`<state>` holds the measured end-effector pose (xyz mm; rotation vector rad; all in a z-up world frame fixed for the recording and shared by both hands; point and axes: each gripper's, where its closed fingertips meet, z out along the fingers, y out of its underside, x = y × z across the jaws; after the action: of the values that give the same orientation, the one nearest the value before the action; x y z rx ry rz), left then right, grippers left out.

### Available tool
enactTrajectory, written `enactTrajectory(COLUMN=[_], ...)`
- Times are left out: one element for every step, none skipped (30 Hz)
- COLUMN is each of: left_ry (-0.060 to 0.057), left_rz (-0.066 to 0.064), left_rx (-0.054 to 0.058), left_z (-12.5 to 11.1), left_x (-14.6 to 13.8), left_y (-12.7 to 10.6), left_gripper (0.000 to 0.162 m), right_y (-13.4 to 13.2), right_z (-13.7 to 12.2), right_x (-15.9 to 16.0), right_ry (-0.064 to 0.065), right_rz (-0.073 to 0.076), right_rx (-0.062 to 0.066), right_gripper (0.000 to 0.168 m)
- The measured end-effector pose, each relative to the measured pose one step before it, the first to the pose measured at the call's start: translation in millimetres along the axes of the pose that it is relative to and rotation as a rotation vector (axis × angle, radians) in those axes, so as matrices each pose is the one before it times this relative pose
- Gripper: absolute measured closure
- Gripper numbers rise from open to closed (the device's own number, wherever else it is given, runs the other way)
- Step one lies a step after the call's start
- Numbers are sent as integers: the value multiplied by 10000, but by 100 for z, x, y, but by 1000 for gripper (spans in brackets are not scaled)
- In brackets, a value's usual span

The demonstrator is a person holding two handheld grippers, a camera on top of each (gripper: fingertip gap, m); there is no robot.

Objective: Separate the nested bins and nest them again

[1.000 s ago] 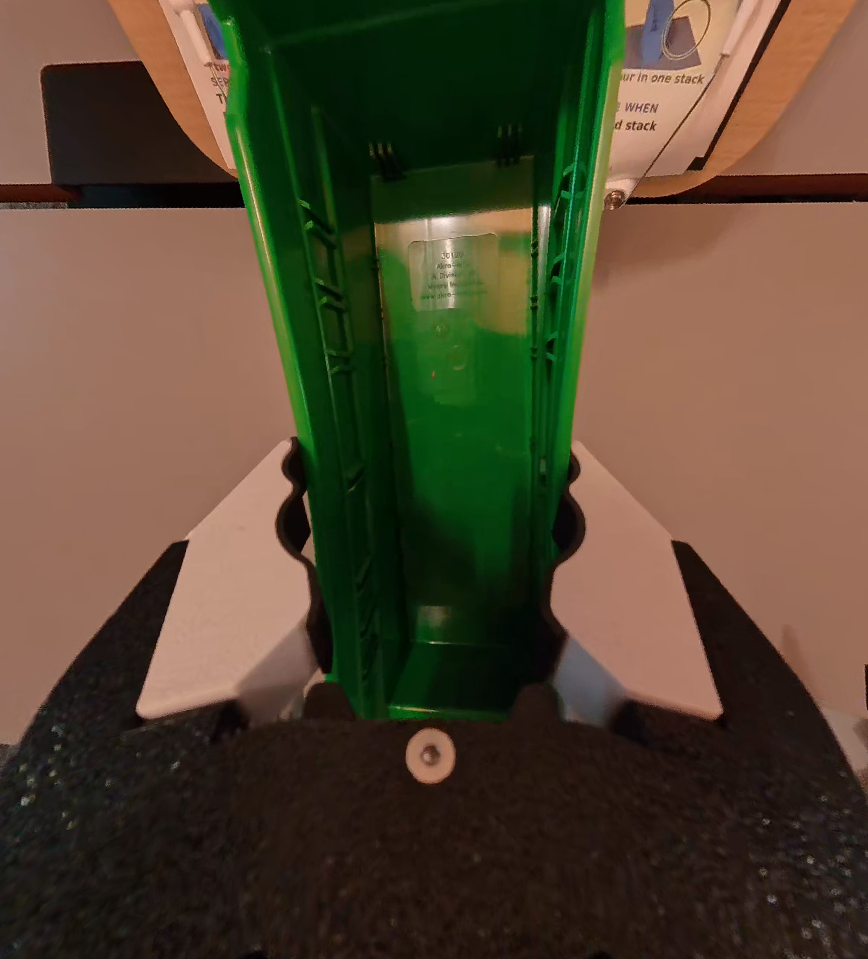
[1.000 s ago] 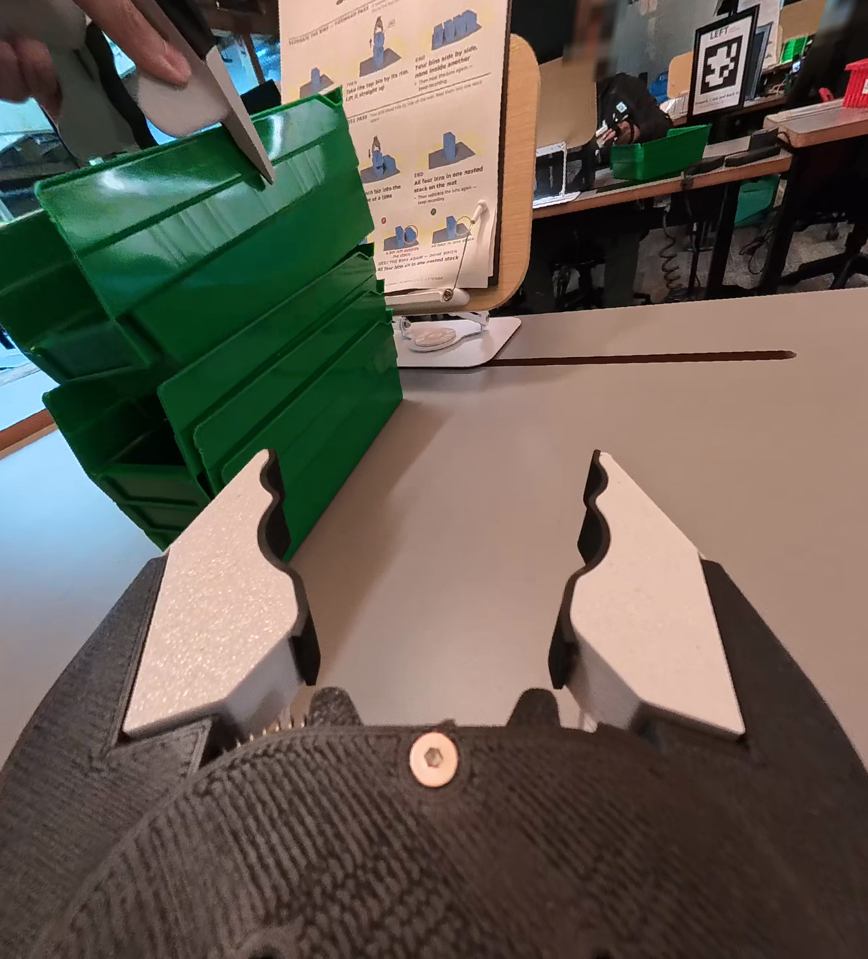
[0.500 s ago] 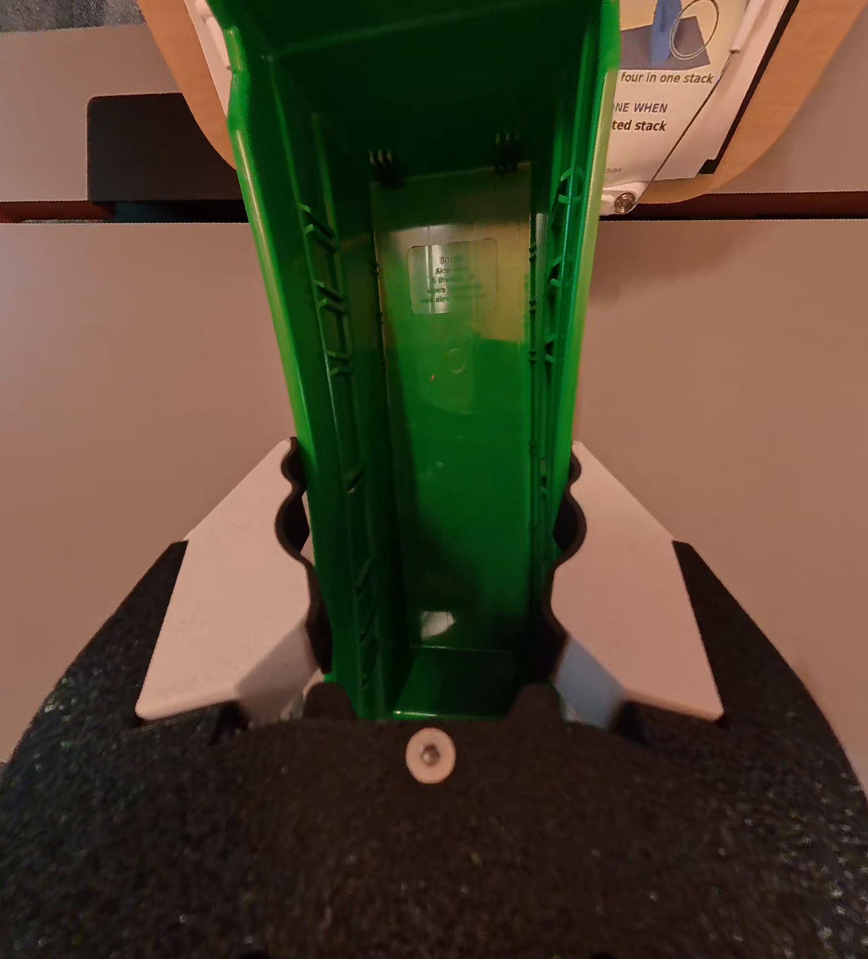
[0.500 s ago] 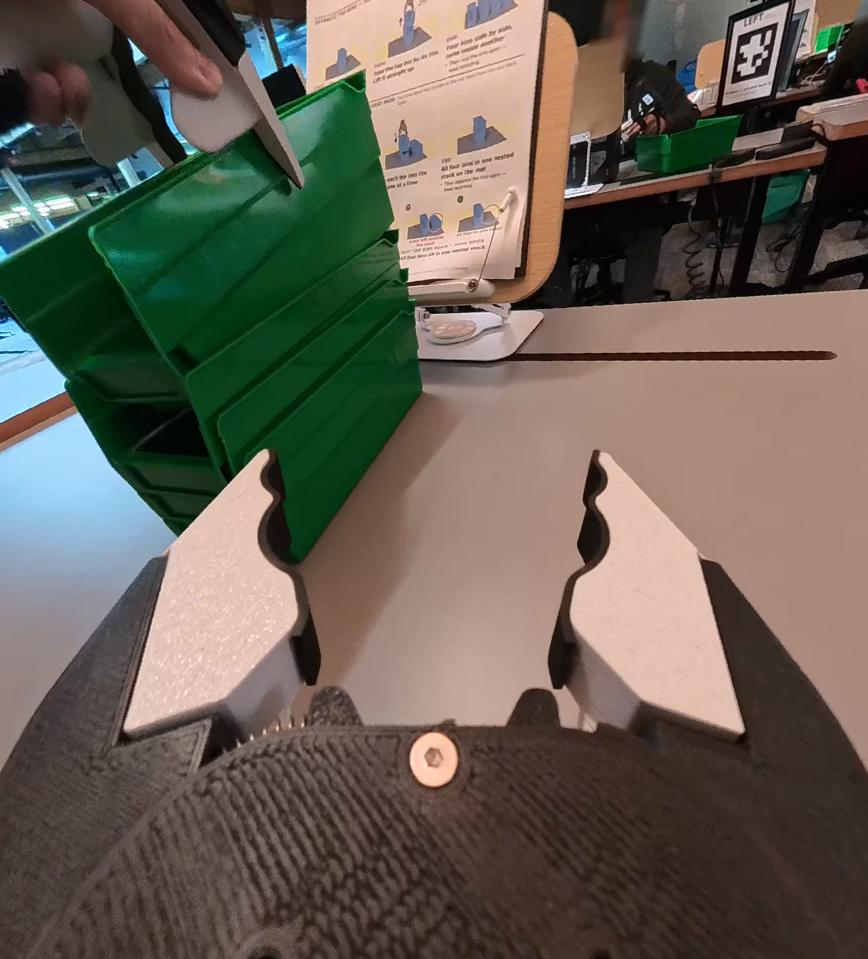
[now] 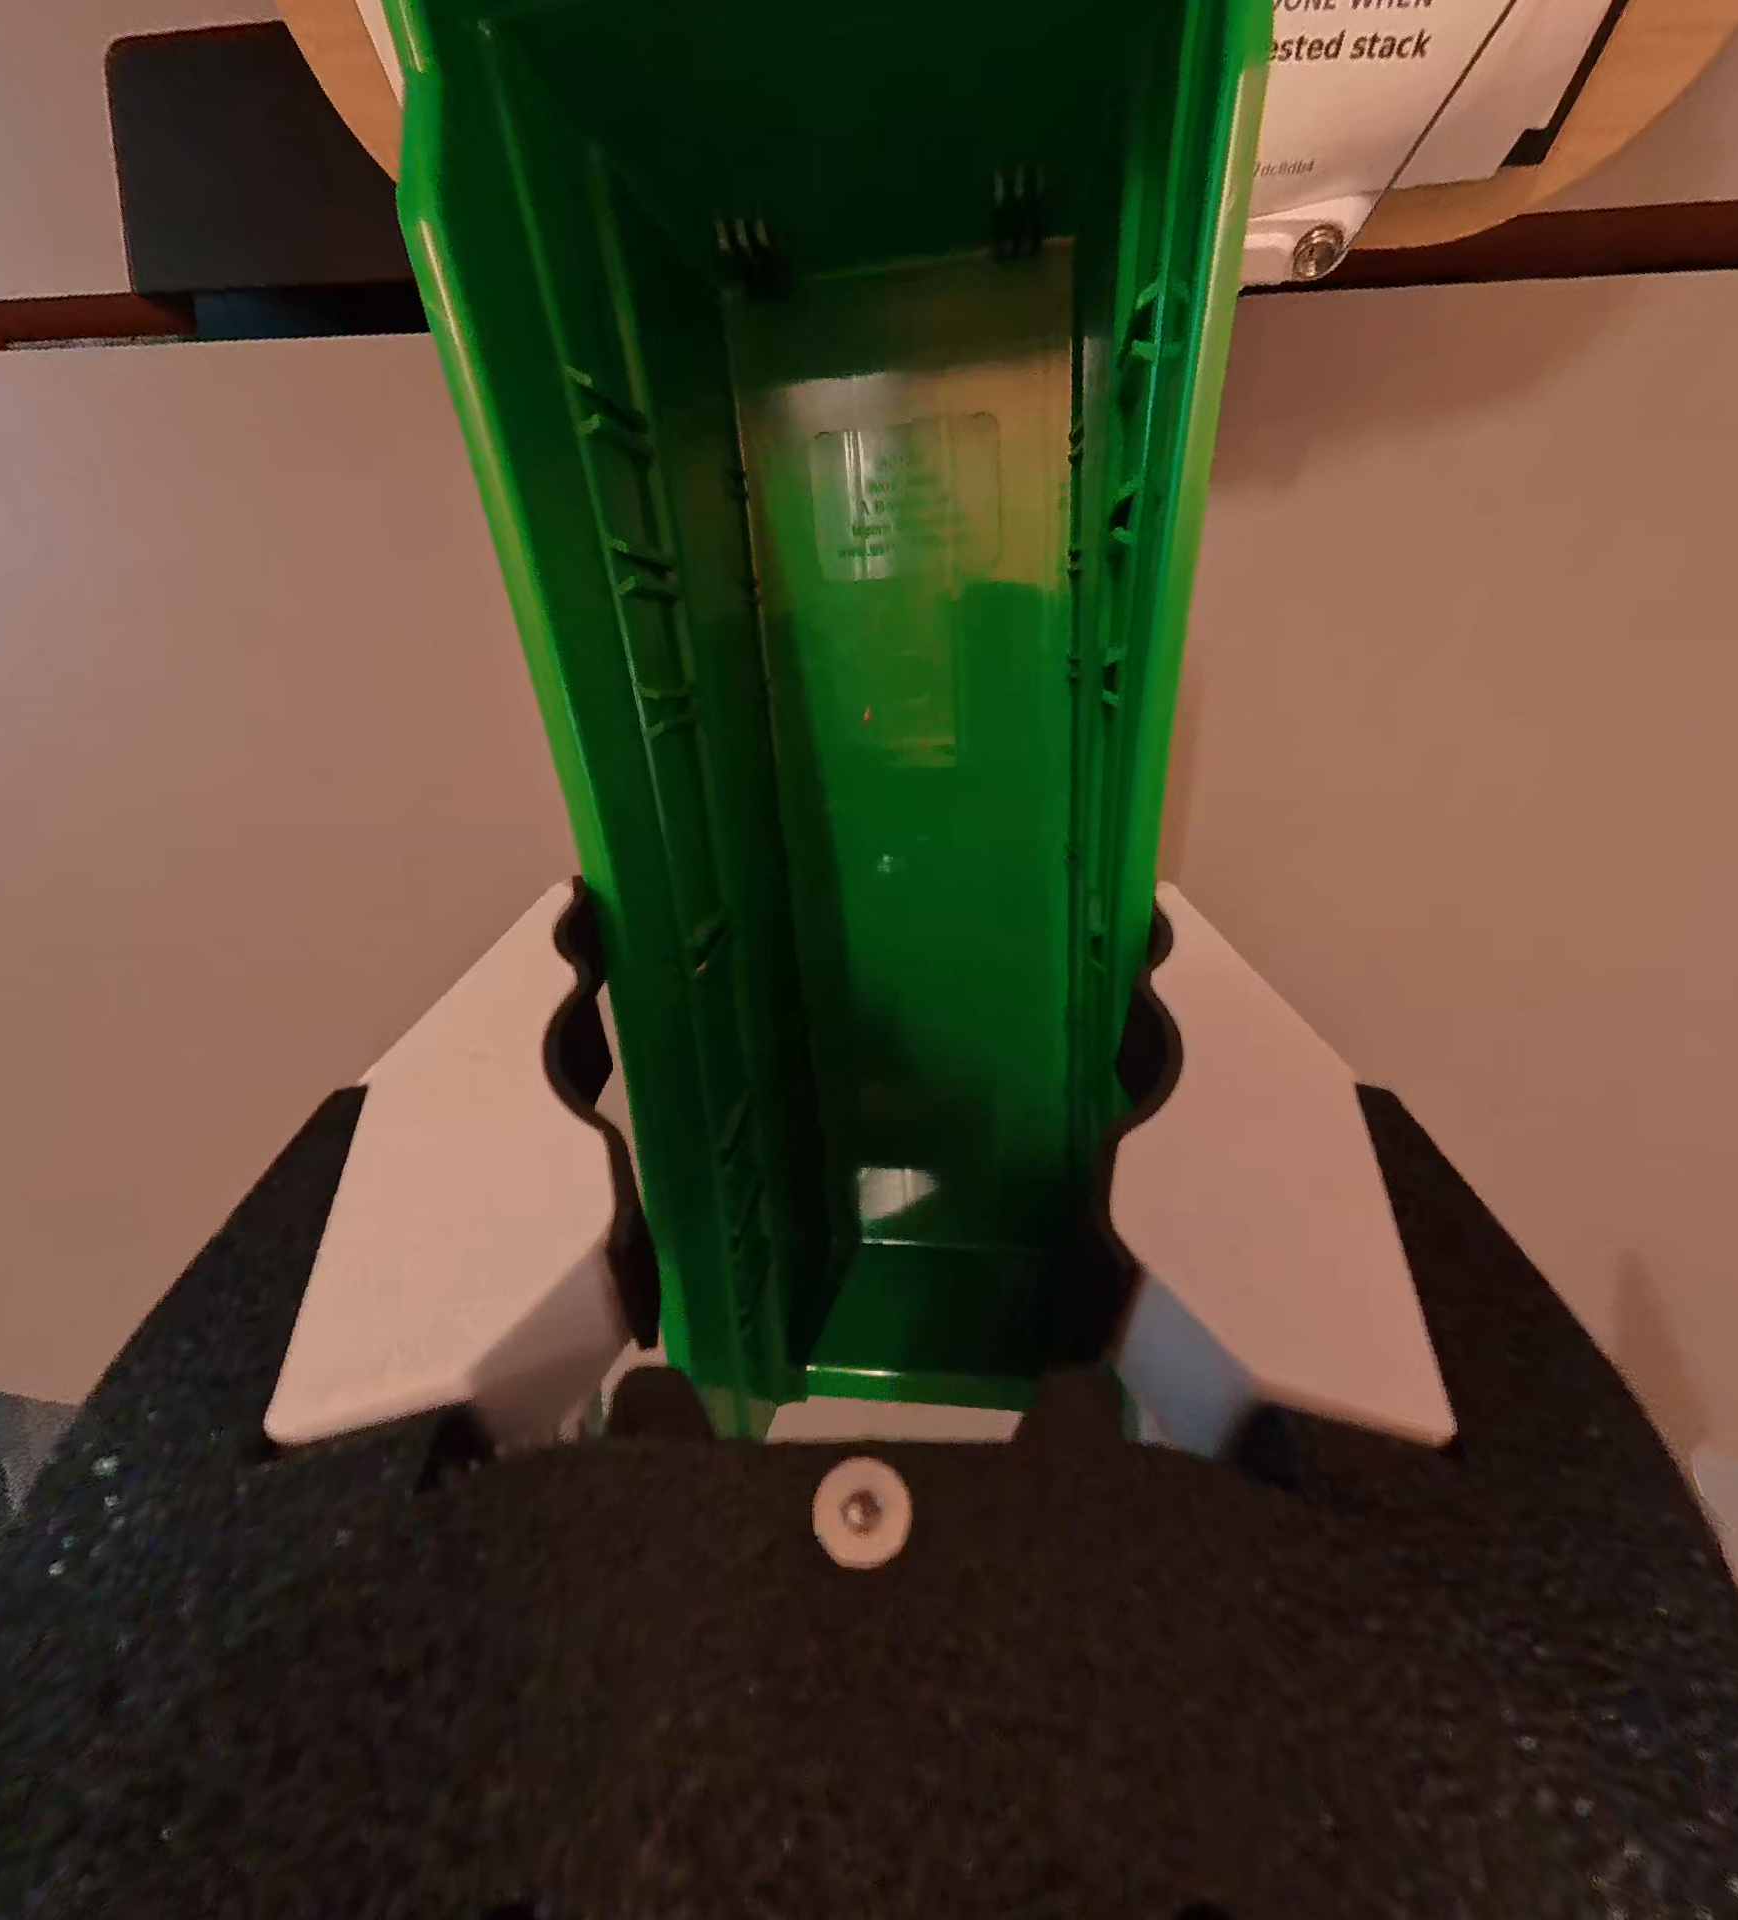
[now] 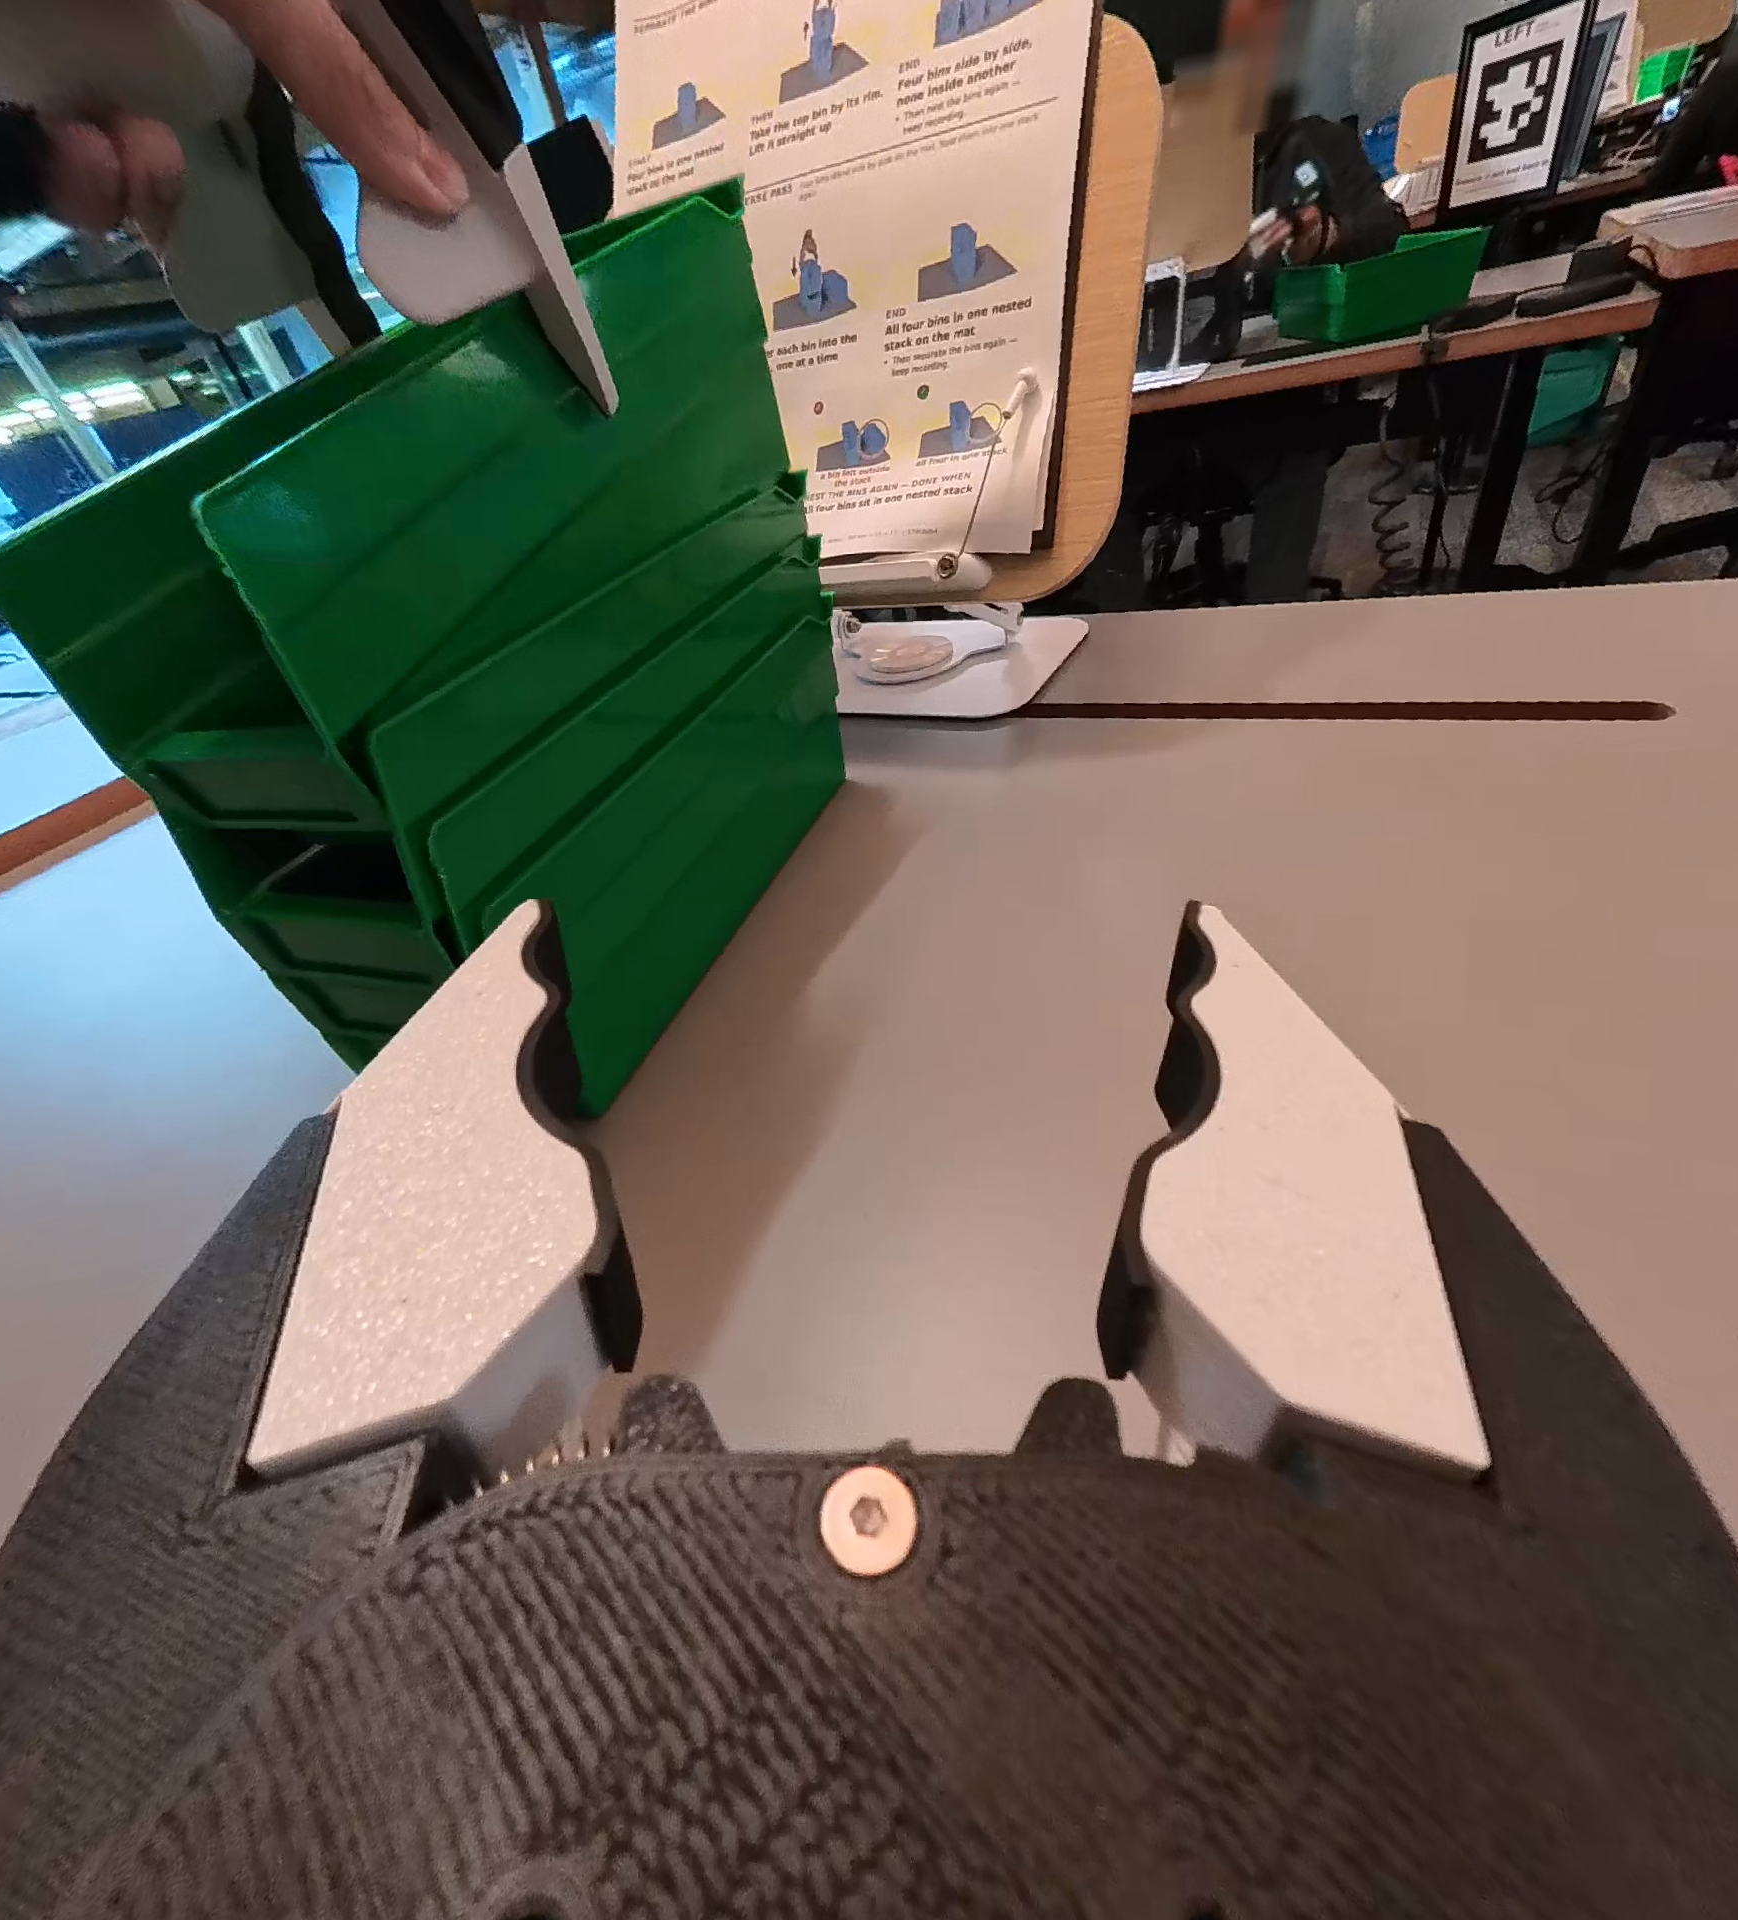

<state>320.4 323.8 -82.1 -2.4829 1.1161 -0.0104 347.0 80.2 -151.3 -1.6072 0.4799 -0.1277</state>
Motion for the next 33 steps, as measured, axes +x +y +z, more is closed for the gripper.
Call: enactTrajectory(left_ry=[-20, -13, -13, -13, -17, 0, 7, 10, 39, 47, 29, 4, -33, 3, -21, 30, 37, 9, 45, 47, 36, 39, -28, -20, -10, -3, 19, 42, 42, 49, 29, 35, 13], left_rz=[47, 21, 29, 31, 54, 84, 124, 130, 85, 30, -126, -97, 56, 110, 13, -81, -22, 43, 13, -56, -72, -64, 27, 10, 8, 21, -39, -63, -45, -60, -82, -34, -19], left_rx=[-135, -123, -119, -137, -159, -196, -224, -295, -332, -213, -67, -16, -159, -142, 57, 182, 102, -52, -9, 139, 206, 167, 121, 85, 41, -10, 27, 48, 22, 51, 129, 46, 32], left_z=[27, 15, 42, 47, -5, -29, -45, -102, -96, -63, 26, 211, 446, 625, 641, 596, 459, 305, 55, -139, -297, -357, -341, -231, -46, 141, 264, 343, 372, 314, 155, 48, -5], left_x=[8, 11, -5, 4, -31, -26, -8, 1, 3, 14, 5, 23, 79, 185, 83, 53, 66, -8, -14, -68, -89, -30, -84, -24, 8, 22, 15, 33, 26, 4, -90, -55, -12], left_y=[46, 28, 16, 39, 78, 144, 202, 333, 417, 290, 97, 40, 276, 258, -56, -252, -185, 3, -93, -334, -474, -449, -381, -260, -109, 65, 89, 110, 160, 116, -56, 12, -6], left_gripper=[62, 62, 62, 62, 63, 64, 64, 65, 66, 66, 67, 67, 66, 66, 66, 66, 67, 67, 67, 67, 68, 68, 67, 67, 67, 67, 67, 67, 67, 67, 68, 68, 68], right_y=[22, 57, 94, 171, 182, 195, 135, 66, -20, -59, -90, -89, -33, 68, 141, 150, 163, 121, 88, 6, -43, -45, 23, 99, 172, 214, 200, 150, 92, 2, -52, -76, -77], right_z=[-8, 23, 40, 71, 83, 92, 71, 48, 18, -10, -29, -25, -15, 8, 33, 34, 31, 19, 11, 0, -5, -7, 11, 56, 88, 104, 113, 94, 57, 32, -4, -24, -30], right_x=[79, 83, 38, -5, -55, -81, -90, -117, -87, 18, 67, 28, 16, 6, -8, -9, -4, 40, 87, 85, 117, 134, 130, 47, -7, -49, -62, -115, -138, -120, -124, -60, -22], right_ry=[-3, 13, -1, -18, -34, -44, -42, -49, -40, 13, 35, -2, -15, -9, -15, -9, 0, 14, 28, 15, 17, 29, 25, -6, -27, -32, -20, -33, -28, -16, -20, 6, 15], right_rz=[49, 36, 15, 6, 3, -3, -2, -12, -37, -31, -1, 25, 48, 52, 30, -7, -40, -49, -24, 13, 30, 38, 55, 61, 50, 23, 2, -19, -31, -40, -50, -41, -26], right_rx=[-4, -5, -20, -54, -66, -75, -65, -38, -17, 3, 30, 47, 31, -7, -38, -47, -51, -45, -35, -9, 22, 31, 14, -13, -43, -68, -74, -56, -41, -7, 9, 23, 26], right_gripper=[55, 55, 55, 55, 55, 55, 55, 55, 55, 55, 55, 55, 56, 56, 56, 56, 56, 56, 56, 56, 56, 56, 56, 56, 56, 56, 56, 56, 56, 56, 56, 56, 56])
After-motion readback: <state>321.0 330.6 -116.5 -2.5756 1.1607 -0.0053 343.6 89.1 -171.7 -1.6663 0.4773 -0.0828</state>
